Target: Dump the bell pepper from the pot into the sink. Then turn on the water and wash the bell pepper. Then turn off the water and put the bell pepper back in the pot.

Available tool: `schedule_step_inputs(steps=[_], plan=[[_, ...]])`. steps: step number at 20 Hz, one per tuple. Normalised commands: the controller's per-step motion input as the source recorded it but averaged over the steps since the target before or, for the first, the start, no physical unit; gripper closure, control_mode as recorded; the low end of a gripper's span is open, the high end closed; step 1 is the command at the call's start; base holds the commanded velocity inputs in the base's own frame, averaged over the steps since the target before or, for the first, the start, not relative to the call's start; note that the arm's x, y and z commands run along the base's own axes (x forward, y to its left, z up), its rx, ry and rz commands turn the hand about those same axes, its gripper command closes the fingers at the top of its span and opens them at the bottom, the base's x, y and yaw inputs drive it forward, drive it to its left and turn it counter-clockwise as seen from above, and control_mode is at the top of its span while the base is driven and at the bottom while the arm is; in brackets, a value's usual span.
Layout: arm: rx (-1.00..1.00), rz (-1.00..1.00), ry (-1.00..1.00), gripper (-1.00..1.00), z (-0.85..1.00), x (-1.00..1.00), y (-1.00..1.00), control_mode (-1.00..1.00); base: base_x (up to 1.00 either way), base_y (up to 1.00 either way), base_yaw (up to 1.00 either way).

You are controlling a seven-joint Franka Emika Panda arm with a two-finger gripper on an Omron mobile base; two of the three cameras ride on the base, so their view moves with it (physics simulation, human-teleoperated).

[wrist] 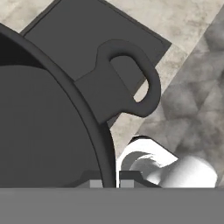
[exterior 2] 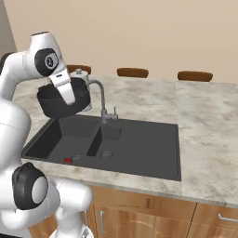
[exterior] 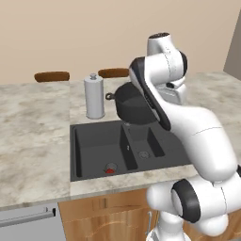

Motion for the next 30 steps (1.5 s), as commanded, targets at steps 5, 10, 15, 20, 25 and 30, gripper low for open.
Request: schedule_step_inputs(steps=[5,10,15,20,25,30], plan=[[0.07,0.27,0.0,1.0,-0.25,-0.05,0.38,-1.0,0.0,0.0,0.0],[0.04,0.24,0.0,1.0,-0.28,0.0,0.43,-1.0,0.0,0.0,0.0],[0.05,0.29,0.0,1.0,-0.32,0.0,0.49,-1.0,0.0,0.0,0.0],[0.02,0.31,0.01,1.0,-0.28,0.0,0.49,-1.0,0.0,0.0,0.0],[0.01,0.25,0.0,1.0,-0.35,0.0,0.55,-1.0,0.0,0.0,0.0],[0.0,0.13,0.04,1.0,-0.48,0.05,0.57,-1.0,0.0,0.0,0.0]])
